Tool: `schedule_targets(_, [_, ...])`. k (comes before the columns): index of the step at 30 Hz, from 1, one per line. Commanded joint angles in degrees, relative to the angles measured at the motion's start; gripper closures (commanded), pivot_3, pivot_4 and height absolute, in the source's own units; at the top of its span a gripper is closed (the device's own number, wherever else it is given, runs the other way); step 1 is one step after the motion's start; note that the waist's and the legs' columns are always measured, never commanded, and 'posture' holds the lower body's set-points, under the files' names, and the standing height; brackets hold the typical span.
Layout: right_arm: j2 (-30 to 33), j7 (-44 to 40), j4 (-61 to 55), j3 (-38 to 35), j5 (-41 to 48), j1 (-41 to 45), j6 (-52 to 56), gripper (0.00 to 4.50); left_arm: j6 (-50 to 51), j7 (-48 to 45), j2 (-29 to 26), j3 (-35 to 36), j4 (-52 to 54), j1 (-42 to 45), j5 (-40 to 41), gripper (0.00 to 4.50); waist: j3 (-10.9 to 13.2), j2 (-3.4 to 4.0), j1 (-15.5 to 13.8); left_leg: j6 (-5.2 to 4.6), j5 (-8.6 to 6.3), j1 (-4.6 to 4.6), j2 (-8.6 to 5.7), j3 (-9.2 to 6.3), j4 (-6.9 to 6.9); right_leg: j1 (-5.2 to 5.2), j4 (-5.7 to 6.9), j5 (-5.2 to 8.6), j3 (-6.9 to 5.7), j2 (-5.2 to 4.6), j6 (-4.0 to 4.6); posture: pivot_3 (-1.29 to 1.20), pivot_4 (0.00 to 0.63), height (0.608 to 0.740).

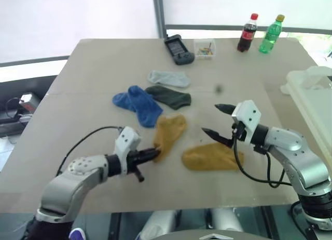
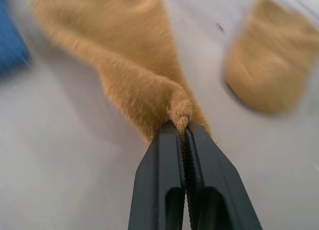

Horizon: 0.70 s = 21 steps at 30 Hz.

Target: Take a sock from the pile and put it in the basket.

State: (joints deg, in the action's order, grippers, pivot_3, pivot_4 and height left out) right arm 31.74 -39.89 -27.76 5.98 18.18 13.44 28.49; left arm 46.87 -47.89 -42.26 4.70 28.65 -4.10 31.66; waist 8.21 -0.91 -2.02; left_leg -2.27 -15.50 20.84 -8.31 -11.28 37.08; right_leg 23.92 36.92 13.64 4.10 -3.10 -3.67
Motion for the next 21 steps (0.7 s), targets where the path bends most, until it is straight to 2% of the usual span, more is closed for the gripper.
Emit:
schedule_targets(1, [1.15, -0.95, -3.55, -0.88, 1.70, -1.02, 0.92, 0.00, -3.18, -6.58, -5.94, 2.94, -0.65, -1.66, 0.51, 4.43, 0.04, 0.06, -0.05, 0.00, 0.00, 0.00, 0.01, 0.00, -0.02, 0.00, -0.01, 0.00, 0.00, 0.00, 0.00, 0.00, 0.150, 0.740])
schedule_targets(5, [1.93, -3.30, -3.07, 2.06, 2.11, -1.34, 1.92, 0.00, -12.85, -7.37, -9.26, 2.77, -8.09, 0.22, -6.47, 4.43, 0.11, 0.18, -0.12, 0.01, -0.01, -0.01, 0.02, 0.00, -0.06, 0.00, -0.05, 0.00, -0.01, -0.01, 0.01, 0.00, 0.150, 0.740])
schedule_targets(10, [-1.09, -5.50, 5.79, 10.97, -2.44, 4.11, 0.22, 0.00, -17.49, -3.98, -6.18, -0.41, -11.68, 4.99, -10.75, 4.43, 0.11, 0.16, 0.07, 0.01, -0.01, -0.04, 0.04, 0.02, -0.11, -0.01, -0.09, -0.02, -0.01, -0.01, 0.03, 0.00, 0.150, 0.740])
schedule_targets(11, [-2.03, -6.14, 8.10, 12.68, -3.38, 5.73, -0.23, 0.00, -17.91, -3.30, -5.62, -0.78, -11.58, 4.99, -11.53, 3.96, 0.11, 0.15, 0.30, 0.01, 0.00, -0.02, 0.04, 0.02, -0.11, 0.00, -0.09, -0.03, -0.01, -0.01, 0.04, 0.00, 0.150, 0.740])
schedule_targets(12, [-3.16, -6.51, 10.46, 14.43, -4.49, 7.69, -0.58, 0.00, -18.06, -2.62, -5.25, -0.90, -10.78, 4.30, -12.03, 3.81, 0.11, 0.16, 0.52, 0.01, -0.01, -0.03, 0.04, 0.02, -0.12, 0.00, -0.11, -0.03, 0.00, -0.01, 0.04, 0.00, 0.150, 0.740])
schedule_targets(14, [-4.62, -6.86, 13.26, 16.14, -5.67, 10.07, -0.70, 0.00, -18.28, -1.63, -4.75, -0.66, -9.67, 3.26, -12.62, 3.15, 0.12, 0.14, 1.29, 0.00, 0.00, 0.00, 0.04, 0.03, -0.14, 0.04, -0.13, -0.04, 0.00, -0.01, 0.05, 0.00, 0.150, 0.740])
schedule_targets(17, [-6.88, -7.92, 15.80, 17.53, -5.93, 12.92, -0.03, 0.00, -15.96, 0.51, -3.86, 2.68, -6.49, 0.23, -11.07, 1.67, 0.11, 0.14, 1.55, 0.01, 0.00, 0.03, 0.07, 0.02, -0.23, 0.14, -0.13, -0.03, -0.05, -0.01, 0.06, 0.00, 0.150, 0.740])
schedule_targets(21, [-8.88, -8.28, 18.33, 18.77, -6.83, 14.53, 0.85, 0.00, -11.10, 2.94, -2.43, 5.85, -3.17, -2.12, -7.71, 1.67, 0.11, 0.13, 1.38, 0.02, -0.01, 0.03, 0.11, 0.08, -0.32, 0.20, -0.14, -0.03, -0.13, -0.02, 0.07, 0.00, 0.150, 0.740])
